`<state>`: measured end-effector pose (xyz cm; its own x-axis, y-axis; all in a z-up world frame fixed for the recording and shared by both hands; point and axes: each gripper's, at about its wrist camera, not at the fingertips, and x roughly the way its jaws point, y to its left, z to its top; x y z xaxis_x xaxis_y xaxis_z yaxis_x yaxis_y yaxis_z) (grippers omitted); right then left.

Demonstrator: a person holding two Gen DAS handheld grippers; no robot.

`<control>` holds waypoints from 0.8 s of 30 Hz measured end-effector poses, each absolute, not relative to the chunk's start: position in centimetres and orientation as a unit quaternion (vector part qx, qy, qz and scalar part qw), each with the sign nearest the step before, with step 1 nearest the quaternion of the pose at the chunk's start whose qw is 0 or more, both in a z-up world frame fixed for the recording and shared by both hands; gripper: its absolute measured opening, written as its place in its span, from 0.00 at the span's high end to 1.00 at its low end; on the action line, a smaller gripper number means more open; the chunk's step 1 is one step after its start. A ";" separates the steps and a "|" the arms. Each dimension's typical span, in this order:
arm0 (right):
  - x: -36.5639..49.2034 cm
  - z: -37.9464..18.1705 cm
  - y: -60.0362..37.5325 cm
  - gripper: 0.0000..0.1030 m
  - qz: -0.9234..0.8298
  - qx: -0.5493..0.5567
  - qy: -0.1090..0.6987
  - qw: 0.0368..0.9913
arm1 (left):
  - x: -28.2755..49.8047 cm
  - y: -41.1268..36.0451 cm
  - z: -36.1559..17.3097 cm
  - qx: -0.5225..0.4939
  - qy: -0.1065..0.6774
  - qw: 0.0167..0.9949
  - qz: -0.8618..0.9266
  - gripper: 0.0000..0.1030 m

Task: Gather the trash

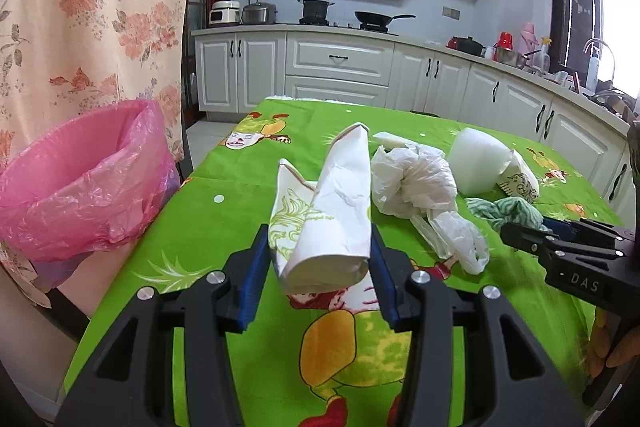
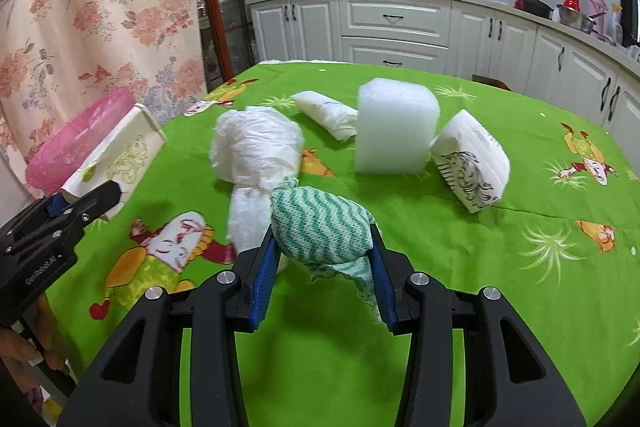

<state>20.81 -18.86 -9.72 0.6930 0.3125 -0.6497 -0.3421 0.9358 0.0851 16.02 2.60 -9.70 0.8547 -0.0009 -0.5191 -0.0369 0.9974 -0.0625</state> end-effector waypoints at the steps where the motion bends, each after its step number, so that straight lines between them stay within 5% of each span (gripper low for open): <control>1: 20.5 -9.6 -18.6 0.59 0.181 -0.023 0.346 0.920 | 15.8 2.4 -9.7 -0.032 0.266 0.963 0.009 0.56; 18: 17.3 -7.0 -16.4 0.59 0.235 -0.015 0.281 0.930 | 11.9 3.1 -8.5 -0.020 0.202 0.979 0.029 0.55; 24: 16.5 -6.7 -15.0 0.59 0.254 -0.018 0.275 0.927 | 11.0 4.3 -8.1 -0.026 0.195 0.980 0.033 0.63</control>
